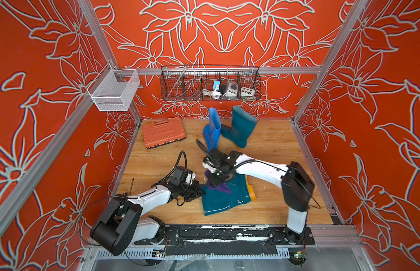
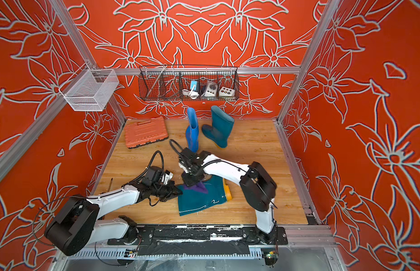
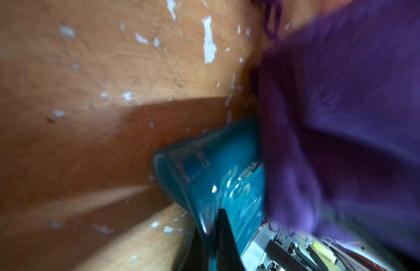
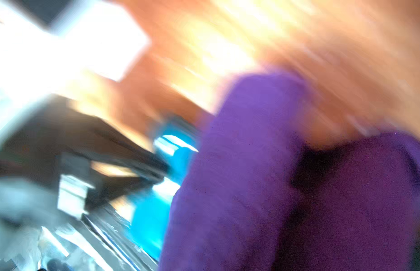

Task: Wipe the rubber boots with a cloth
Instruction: Wipe the dirt off the rubber boot.

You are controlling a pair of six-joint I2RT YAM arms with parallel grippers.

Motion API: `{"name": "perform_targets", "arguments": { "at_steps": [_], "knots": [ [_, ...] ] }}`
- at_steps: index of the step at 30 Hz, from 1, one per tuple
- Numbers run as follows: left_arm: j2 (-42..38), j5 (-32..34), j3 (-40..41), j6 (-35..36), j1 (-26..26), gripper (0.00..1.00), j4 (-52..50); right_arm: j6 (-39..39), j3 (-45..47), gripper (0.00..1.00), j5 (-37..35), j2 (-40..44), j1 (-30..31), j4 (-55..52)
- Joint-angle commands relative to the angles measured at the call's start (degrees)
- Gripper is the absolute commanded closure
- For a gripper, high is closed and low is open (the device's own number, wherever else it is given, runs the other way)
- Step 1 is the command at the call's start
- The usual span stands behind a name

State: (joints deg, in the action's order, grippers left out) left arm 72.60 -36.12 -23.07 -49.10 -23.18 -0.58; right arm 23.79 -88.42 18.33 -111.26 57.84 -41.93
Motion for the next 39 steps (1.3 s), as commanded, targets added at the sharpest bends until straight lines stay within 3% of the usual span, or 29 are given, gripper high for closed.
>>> {"name": "perform_targets", "arguments": {
  "at_steps": [1, 4, 9, 11, 14, 21, 25, 30, 33, 36, 39],
  "knots": [
    [-1.83, 0.71, -1.35, 0.06, 0.42, 1.00, -0.37, -1.91, -4.83, 1.00, -1.59, -2.80, 3.04, -6.04],
    [-2.10, 0.36, -1.62, -0.72, 0.42, 1.00, 0.44, -1.44, 2.15, 1.00, -3.36, 0.63, -0.43, -5.33],
    [-2.17, -0.09, -1.38, -0.84, 0.42, 1.00, 0.92, 0.58, 18.52, 1.00, -3.28, 10.62, -13.00, -1.55],
    [-2.43, -0.10, -0.93, -0.67, 0.43, 1.00, 0.90, -0.41, 20.25, 1.00, -4.61, 12.82, -14.97, -1.65],
    [-2.46, -0.34, -0.84, -0.38, 0.42, 1.00, 0.67, -0.65, 16.84, 1.00, -3.58, 11.80, -13.97, -3.35],
    [-2.52, -0.96, -1.34, -1.34, 0.59, 1.00, 0.58, 2.04, 0.75, 1.00, -1.12, 1.36, -0.46, -3.70],
    [-3.90, -0.97, -1.28, -1.24, 1.10, 1.00, 0.16, 2.15, 5.37, 1.00, -2.53, 2.66, -2.30, -3.86],
    [-4.76, -2.19, -0.37, -0.21, 2.86, 1.00, -0.15, 2.99, 17.93, 1.00, -2.17, 10.92, -13.67, -2.24],
    [-6.24, -2.06, 0.66, -0.98, 3.31, 1.00, 0.53, 3.01, 19.89, 1.00, -1.48, 14.19, -16.68, -1.80],
    [-7.37, -1.68, 1.40, -1.68, 3.32, 1.00, 0.83, 3.92, 17.76, 1.00, 0.64, 13.45, -14.91, -0.93],
    [-7.47, -1.62, 1.39, -1.83, 3.32, 1.00, 0.59, 3.28, 11.49, 1.00, -0.35, 9.35, -7.23, -1.41]
  ]
}}
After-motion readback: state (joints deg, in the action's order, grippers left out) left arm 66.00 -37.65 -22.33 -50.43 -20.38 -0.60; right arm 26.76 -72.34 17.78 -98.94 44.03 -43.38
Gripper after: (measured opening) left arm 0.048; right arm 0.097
